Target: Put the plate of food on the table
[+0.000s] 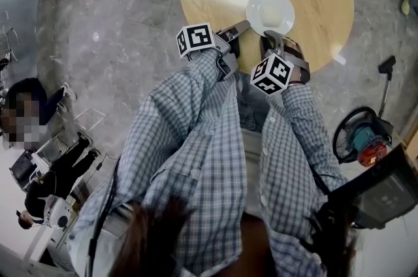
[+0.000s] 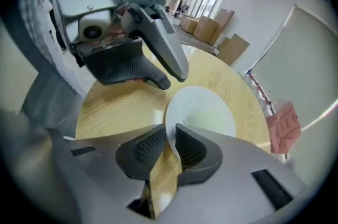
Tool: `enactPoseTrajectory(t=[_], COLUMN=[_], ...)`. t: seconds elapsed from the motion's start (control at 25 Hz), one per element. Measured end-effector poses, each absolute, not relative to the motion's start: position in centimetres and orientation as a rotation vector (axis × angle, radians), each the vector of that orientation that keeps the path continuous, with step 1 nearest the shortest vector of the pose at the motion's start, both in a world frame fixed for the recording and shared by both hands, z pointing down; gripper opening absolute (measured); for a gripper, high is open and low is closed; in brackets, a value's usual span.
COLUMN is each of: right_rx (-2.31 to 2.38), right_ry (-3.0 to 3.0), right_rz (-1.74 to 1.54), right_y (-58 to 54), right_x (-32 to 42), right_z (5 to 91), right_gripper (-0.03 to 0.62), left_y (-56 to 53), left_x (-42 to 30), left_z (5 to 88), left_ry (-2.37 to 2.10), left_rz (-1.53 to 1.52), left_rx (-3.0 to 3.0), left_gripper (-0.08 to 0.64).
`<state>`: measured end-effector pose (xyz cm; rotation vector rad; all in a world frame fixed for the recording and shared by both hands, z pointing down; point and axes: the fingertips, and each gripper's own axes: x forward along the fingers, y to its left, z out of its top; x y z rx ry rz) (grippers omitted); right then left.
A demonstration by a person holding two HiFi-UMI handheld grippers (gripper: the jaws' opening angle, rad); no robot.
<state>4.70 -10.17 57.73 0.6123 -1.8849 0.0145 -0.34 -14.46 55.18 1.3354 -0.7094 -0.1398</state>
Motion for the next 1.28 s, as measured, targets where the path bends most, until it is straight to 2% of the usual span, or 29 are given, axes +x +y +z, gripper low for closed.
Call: enactPoseTrajectory(t=[0.56,0.8,1.0,1.08,1.28], right_rx=[0.951,1.074,1.142,1.189,1.243], right_ry=[-2.187,-2.254,-2.305,-2.324,-2.355], right_rz=[0.481,0.611,0.655,0.653,0.61], right_y=[-11.7,-12.6,-13.0,-13.1,-13.4], right_x=[4.6,5.6,6.0,6.3,6.8], right_z=[53.2,50.9,48.9,47.7,45.6], right_gripper=[0.043,0.041,0.038,0.017,0.011], left_y=[-15.4,-16.0,-16.3,-16.2,-15.9], left_x=[-0.7,0.3,0.8,1.2,1.8], left_z=[54.2,52.1,49.6,48.3,45.4], left_ry=[-0.767,-0.764,-0.786,-0.795,-0.785], left_rz=[-0.115,-0.05,0.006,0.031,0.073], left_rx=[1.449,1.597,1.74,1.8,1.948], left_gripper=[0.138,0.056,0.015,0.008,0.008])
